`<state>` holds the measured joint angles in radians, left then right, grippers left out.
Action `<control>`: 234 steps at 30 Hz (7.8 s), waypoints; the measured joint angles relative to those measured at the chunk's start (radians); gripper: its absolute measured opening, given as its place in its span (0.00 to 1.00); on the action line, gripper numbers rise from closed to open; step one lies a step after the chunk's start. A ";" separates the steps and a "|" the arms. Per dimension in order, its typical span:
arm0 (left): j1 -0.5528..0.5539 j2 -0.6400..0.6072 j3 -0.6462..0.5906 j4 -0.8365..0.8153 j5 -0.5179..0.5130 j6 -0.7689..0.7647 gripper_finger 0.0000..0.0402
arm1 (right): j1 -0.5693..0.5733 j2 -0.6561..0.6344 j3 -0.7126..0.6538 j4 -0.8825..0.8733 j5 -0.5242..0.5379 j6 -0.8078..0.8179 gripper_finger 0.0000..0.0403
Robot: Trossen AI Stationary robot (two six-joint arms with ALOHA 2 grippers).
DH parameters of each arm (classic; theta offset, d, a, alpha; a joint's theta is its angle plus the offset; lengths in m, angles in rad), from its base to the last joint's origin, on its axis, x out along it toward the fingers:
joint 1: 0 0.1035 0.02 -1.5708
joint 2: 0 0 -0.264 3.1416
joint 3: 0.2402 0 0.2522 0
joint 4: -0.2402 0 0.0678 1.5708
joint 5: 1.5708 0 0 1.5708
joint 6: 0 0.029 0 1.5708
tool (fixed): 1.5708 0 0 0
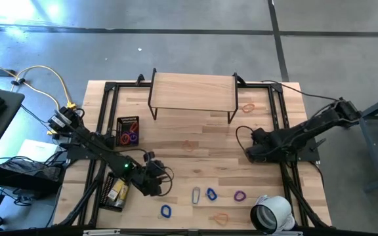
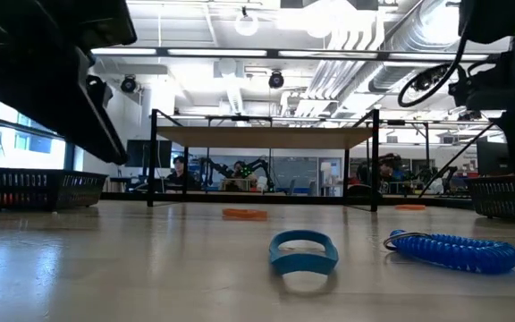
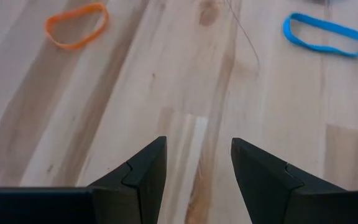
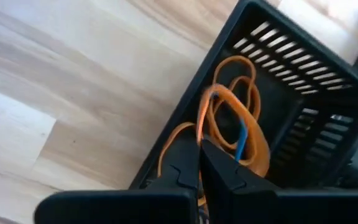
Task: Pick & Place Office Desk Supplies
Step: Put the orange rubber band into the top right black bin, then put the violet spring keychain into the top left black bin
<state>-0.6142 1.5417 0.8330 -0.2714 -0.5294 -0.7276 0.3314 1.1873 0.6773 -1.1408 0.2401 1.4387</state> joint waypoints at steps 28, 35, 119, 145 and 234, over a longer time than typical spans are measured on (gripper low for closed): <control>0.189 -0.014 0.000 -0.032 0.296 0.279 0.43 | 0.058 0.022 0.377 0.029 0.124 -0.330 0.52; 0.180 -0.013 0.000 -0.009 0.319 0.286 0.43 | 0.144 0.022 0.517 0.445 -0.031 -0.607 0.53; 0.023 -0.012 0.000 0.083 0.318 0.144 0.43 | 0.319 0.907 0.822 -0.036 -0.290 -0.886 0.52; 0.023 -0.012 0.000 0.089 0.318 0.144 0.43 | 0.298 0.840 0.648 0.215 -0.253 -0.915 0.16; 0.177 -0.012 0.001 0.795 0.225 0.283 0.42 | 0.332 0.653 0.647 0.861 0.961 -1.327 0.01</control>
<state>-0.4372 1.5299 0.8337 0.5241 -0.3046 -0.4450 0.6629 1.8404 1.3239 -0.2797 1.2010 0.1120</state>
